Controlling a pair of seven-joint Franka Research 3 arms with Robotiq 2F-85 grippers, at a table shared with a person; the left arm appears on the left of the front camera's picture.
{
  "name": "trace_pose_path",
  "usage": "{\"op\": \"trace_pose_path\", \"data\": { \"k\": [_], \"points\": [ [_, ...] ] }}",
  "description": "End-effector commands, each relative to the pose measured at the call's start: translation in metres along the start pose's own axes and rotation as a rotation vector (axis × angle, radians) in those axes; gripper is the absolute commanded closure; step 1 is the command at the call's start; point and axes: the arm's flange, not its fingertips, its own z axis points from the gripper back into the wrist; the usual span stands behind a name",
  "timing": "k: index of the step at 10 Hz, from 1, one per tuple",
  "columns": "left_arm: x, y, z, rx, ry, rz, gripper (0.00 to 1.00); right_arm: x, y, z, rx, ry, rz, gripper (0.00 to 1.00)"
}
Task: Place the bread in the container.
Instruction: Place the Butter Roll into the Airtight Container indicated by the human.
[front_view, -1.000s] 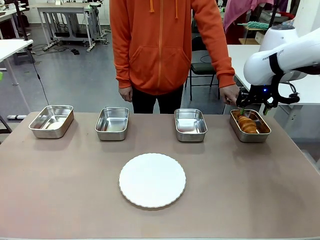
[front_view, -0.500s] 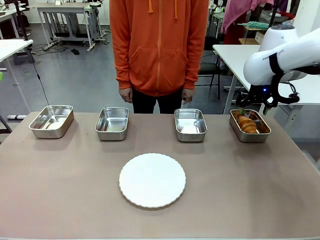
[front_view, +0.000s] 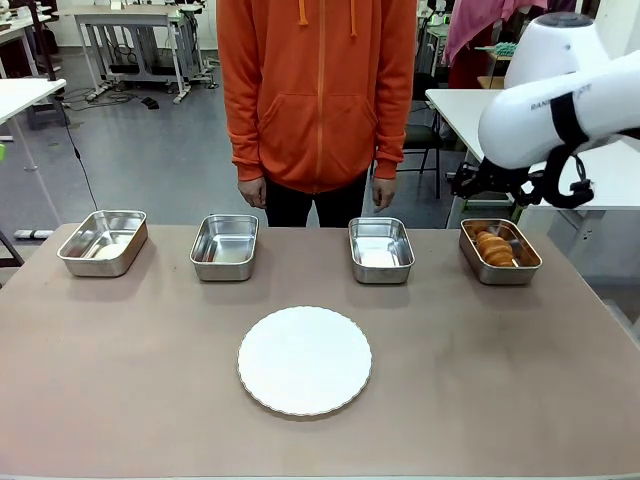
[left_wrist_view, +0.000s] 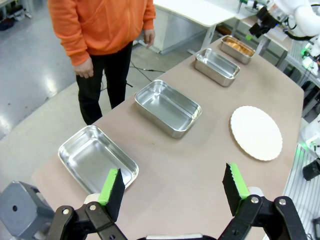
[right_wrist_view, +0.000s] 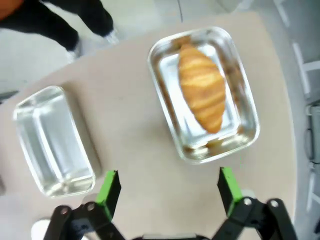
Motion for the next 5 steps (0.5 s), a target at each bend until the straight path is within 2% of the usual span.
{"op": "trace_pose_path", "data": {
  "k": [1,4,5],
  "points": [
    [0.0,-0.002,0.001,0.0,-0.004,-0.004,0.0,-0.062,-0.008,0.004,0.006,-0.082,0.042,0.0],
    [0.0,-0.002,0.001,0.0,-0.004,-0.004,0.0,-0.124,-0.023,0.006,0.049,-0.076,0.217,0.0],
    [0.0,-0.002,0.001,0.0,-0.004,-0.004,0.0,-0.135,-0.027,0.006,0.056,-0.072,0.276,0.0]
  ]
}}
